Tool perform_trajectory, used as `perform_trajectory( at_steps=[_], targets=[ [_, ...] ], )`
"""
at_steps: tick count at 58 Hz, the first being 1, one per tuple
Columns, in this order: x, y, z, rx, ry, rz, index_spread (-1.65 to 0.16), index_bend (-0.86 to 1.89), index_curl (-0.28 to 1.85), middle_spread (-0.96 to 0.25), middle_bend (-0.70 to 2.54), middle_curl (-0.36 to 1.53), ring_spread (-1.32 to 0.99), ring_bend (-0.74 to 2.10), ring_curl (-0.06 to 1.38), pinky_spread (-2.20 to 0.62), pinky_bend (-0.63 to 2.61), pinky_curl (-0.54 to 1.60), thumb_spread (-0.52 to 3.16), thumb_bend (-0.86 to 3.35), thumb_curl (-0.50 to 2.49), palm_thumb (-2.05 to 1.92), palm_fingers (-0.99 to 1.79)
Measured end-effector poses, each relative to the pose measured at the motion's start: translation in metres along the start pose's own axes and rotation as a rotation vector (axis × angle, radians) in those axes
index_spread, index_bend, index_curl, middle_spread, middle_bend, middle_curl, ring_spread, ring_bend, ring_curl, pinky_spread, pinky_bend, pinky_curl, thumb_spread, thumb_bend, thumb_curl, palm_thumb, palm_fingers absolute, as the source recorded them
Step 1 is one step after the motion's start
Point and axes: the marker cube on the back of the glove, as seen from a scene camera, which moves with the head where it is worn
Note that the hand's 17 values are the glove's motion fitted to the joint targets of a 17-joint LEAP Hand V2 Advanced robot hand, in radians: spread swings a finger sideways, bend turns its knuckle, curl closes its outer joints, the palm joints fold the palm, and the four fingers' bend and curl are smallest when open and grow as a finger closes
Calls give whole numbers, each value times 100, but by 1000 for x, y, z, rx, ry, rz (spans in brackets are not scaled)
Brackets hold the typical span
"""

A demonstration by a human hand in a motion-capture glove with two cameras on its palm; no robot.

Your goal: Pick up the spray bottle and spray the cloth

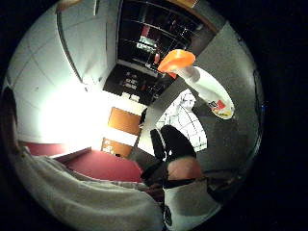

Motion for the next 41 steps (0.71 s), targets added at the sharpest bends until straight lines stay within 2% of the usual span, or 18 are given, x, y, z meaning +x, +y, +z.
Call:
perform_trajectory(
  at_steps=[41],
  targets=[
    [16,-32,48,-44,-84,78,-35,11,18,-1,25,36,-4,44,31,18,48,36,97,-3,37,64,9]
  ],
)
